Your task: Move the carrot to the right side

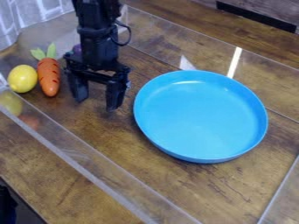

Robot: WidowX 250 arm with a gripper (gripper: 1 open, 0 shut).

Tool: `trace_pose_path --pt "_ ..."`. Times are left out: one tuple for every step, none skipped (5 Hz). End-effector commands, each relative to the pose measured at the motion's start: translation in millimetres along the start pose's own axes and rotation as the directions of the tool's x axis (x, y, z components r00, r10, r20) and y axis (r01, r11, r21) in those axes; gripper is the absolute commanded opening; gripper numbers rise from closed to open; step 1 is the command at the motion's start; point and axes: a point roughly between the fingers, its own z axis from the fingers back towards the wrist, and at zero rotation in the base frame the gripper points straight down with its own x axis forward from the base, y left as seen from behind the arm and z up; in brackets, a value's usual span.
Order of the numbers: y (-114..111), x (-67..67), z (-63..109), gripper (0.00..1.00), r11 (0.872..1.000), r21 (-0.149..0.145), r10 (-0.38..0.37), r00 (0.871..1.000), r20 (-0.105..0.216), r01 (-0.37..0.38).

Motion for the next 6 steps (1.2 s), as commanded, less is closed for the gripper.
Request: trace_pose_path --pt "2 0.1 4.0 0.0 0.999 -0.004 0.04 0.998 0.037 -0.04" --pt "7 1.7 3.4 0.0 1.0 -0.008 0.012 0.999 0.038 -0.012" --pt "11 -0.4 10.4 0.0 1.0 -0.014 -0.022 0.999 0.041 0.023" --pt "18 -2.2 14.7 0.0 0.999 -0.019 -0.047 0.998 0.042 0.048" --pt "21 -1.8 21.1 0.0 0.998 -0.02 -0.061 0.997 0.04 0.062" --pt "25 -2.4 30.4 0.0 0.997 -0.022 -0.069 0.997 0.041 0.07"
